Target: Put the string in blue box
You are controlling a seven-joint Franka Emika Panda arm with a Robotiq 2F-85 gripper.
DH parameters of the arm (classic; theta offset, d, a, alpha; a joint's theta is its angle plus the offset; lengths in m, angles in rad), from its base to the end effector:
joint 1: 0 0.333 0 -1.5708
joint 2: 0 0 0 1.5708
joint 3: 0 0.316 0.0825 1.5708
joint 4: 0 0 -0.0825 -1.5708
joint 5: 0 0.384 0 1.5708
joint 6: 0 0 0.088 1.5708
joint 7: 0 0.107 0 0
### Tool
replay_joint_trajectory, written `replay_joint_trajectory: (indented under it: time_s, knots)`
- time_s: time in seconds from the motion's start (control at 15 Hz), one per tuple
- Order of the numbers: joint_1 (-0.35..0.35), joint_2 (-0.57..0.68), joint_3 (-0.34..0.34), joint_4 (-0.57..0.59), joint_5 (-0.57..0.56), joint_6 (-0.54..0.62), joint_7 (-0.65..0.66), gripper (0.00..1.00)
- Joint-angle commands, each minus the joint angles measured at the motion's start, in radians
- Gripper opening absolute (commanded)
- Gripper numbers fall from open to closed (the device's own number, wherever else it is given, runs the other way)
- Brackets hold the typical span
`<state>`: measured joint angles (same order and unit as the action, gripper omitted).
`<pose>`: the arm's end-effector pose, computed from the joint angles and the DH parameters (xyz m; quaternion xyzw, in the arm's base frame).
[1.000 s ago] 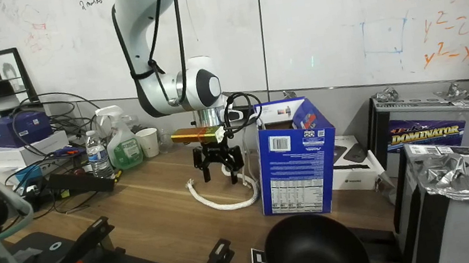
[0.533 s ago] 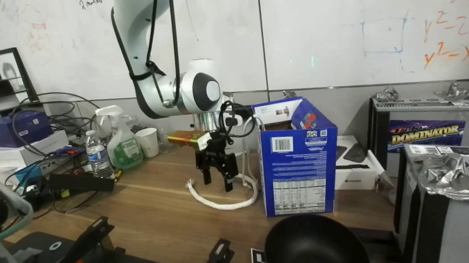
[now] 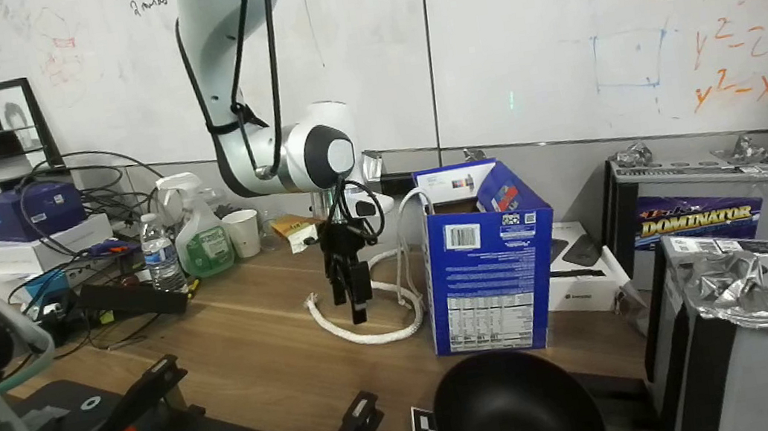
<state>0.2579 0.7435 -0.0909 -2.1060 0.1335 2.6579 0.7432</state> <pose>0.5250 0.0796 0.0458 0.9383 -0.3331 -0.0802 0.0463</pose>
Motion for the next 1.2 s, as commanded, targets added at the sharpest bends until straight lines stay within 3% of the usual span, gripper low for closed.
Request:
replay_joint_trajectory:
  time_s: [0.0, 0.47, 1.13]
  knots:
    - [0.030, 0.002, -0.039, -0.029, 0.023, 0.036, 0.117, 1.00]
    - [-0.011, 0.040, -0.015, -0.021, 0.050, 0.046, 0.208, 1.00]
    - [-0.055, 0.059, 0.016, -0.034, 0.123, 0.129, 0.203, 1.00]
